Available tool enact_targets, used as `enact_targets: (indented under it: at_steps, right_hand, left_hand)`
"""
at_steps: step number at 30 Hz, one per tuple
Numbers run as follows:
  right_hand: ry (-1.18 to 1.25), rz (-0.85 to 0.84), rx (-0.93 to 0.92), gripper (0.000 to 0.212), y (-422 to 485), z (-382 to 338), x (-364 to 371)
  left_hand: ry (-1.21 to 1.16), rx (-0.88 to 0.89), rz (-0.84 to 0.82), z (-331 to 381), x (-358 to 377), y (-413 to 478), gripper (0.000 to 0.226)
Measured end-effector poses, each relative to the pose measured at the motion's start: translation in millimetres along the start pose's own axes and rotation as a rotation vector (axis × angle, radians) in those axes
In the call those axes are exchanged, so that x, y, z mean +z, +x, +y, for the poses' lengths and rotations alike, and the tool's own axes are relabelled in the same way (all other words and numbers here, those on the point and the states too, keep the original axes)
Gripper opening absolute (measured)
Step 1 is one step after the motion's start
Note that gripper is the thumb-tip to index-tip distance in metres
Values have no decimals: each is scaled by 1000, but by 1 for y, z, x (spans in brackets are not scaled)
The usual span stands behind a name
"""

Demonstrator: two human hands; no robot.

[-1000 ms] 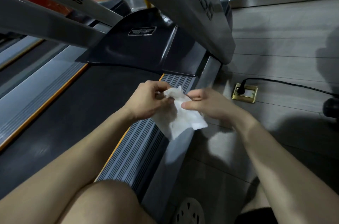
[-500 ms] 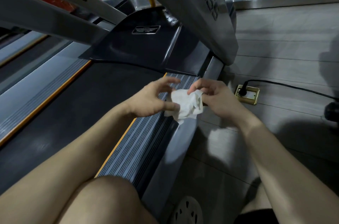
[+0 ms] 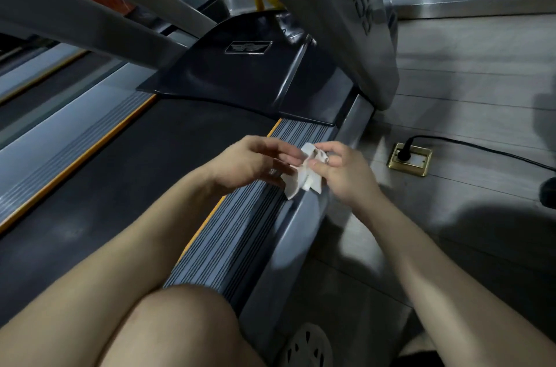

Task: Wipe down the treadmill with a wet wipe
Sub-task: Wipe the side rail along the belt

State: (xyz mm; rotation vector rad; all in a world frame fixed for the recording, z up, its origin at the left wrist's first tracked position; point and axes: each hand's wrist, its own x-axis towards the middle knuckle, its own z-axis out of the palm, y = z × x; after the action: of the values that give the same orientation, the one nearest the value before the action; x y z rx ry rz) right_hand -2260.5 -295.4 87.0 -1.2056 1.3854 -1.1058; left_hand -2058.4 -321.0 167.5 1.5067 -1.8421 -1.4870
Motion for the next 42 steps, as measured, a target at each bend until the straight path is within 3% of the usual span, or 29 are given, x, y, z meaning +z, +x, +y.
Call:
enact_targets:
  at_steps: [4, 6, 8, 9, 13, 15, 16, 18, 19, 20, 21, 23, 25, 28, 29, 30, 32, 34, 36, 38, 42]
  right_hand:
    - [16, 182, 55, 35, 11, 16, -2]
    - [-187, 333, -151, 34, 18, 12, -2]
    - [-435, 360, -417, 37, 28, 6, 4]
    - [-536, 254, -522, 38, 32, 5, 11]
    - [-838, -595, -763, 47, -8, 19, 64]
    - [-915, -793, -884, 50, -17, 14, 70]
    - [-987, -757, -904, 49, -5, 8, 67]
    - [-1180, -520, -720, 52, 44, -4, 54]
    - [-1217, -411, -542, 59, 63, -13, 48]
    - [-1210, -375, -433, 66, 68, -15, 52]
    - [-1179, -455, -442, 67, 59, -14, 64]
    - [-1110, -795, -690, 61, 15, -7, 89]
    - [-1076, -930, -855, 64, 1, 3, 97]
    - [-1182, -595, -613, 99, 49, -11, 88]
    - [-1217, -539, -540, 99, 57, -14, 88]
    - [-1220, -581, -560, 89, 50, -15, 95]
    - [-1136, -805, -775, 67, 15, -8, 112]
    - [-1071, -953, -897, 57, -10, -4, 115]
    - [-1098, -902, -886, 56, 4, -9, 112]
    - [-1161, -800, -762, 58, 25, -18, 107]
    - [-1120, -839, -681, 61, 26, -22, 116]
  left_hand:
    - [203, -2, 199, -14, -28, 1, 36]
    - [353, -20, 240, -20, -39, -3, 30]
    - [576, 7, 266, -29, -45, -15, 21]
    - [688, 19, 281, -36, -46, -24, 20]
    - [922, -1, 399, -84, -51, -72, 24]
    - [979, 2, 457, -116, -50, -98, 26]
    - [991, 9, 467, -129, -48, -109, 26]
    - [1006, 13, 479, -151, -40, -129, 30]
    - [1007, 8, 485, -158, -34, -137, 36]
    - [1003, -2, 490, -164, -29, -144, 41]
    - [998, -10, 495, -168, -25, -151, 44]
    - [982, -31, 514, -176, -18, -165, 45]
    - [982, -67, 526, -184, -18, -179, 45]
    - [984, -124, 561, -195, -17, -199, 47]
    - [974, -142, 578, -199, -13, -204, 47]
    - [951, -151, 593, -203, -7, -207, 48]
    - [861, -146, 649, -211, 4, -210, 45]
    - [802, -143, 693, -213, 6, -208, 39]
    - [787, -149, 703, -210, 5, -209, 35]
    - [769, -146, 705, -209, 4, -210, 35]
    - [744, -141, 693, -210, 2, -209, 35]
